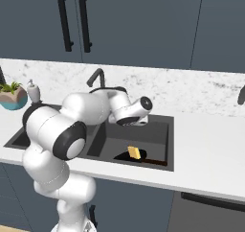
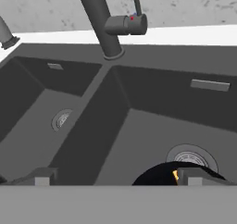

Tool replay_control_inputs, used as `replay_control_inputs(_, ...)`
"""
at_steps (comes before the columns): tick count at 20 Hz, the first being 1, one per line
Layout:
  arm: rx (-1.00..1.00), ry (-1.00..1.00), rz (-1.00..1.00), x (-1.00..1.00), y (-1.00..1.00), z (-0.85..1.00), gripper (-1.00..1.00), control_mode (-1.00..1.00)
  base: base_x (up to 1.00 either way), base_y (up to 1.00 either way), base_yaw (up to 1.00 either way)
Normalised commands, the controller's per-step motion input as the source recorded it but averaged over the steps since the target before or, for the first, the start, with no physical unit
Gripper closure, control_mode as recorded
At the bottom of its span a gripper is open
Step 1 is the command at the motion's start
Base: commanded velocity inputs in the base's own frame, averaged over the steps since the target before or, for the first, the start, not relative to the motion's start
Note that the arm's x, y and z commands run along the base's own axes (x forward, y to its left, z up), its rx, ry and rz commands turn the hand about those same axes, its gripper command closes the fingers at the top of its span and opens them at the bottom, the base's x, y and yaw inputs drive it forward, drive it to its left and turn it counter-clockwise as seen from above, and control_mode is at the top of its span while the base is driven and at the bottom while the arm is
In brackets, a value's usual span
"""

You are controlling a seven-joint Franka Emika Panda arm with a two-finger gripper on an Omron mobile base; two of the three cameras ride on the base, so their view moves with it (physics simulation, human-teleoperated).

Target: Pick the pan and sponge and place them into the sink. Then turn on the water.

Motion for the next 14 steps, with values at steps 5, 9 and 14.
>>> replay_control_inputs(5, 0.03, 0.06, -0.14, 0.14, 0.22, 0.16, -1.00, -1.00, 0.00, 0.00, 0.00)
replay_control_inputs(9, 0.00, 0.03, -0.13, 0.14, 0.22, 0.05, -1.00, -1.00, 0.00, 0.00, 0.00)
replay_control_inputs(14, 0.04, 0.00, -0.10, 0.22, 0.16, 0.00, -1.00, -1.00, 0.00, 0.00, 0.00)
